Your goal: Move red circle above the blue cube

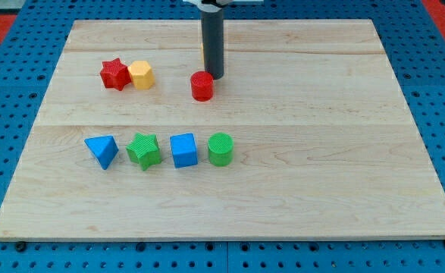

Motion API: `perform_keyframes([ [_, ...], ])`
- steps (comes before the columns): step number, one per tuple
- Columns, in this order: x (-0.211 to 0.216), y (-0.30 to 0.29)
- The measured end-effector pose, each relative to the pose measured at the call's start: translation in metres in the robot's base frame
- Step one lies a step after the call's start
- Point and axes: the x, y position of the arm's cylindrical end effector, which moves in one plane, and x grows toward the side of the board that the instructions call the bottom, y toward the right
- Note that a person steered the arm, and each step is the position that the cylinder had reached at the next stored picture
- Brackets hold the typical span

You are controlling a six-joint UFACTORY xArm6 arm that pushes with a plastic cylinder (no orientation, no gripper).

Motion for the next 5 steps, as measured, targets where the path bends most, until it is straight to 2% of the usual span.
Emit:
perform_keyframes([
  [1,0.035,0.001],
  [3,0.077,-0.002],
  [4,0.089,-0.024],
  [5,0.067,-0.027],
])
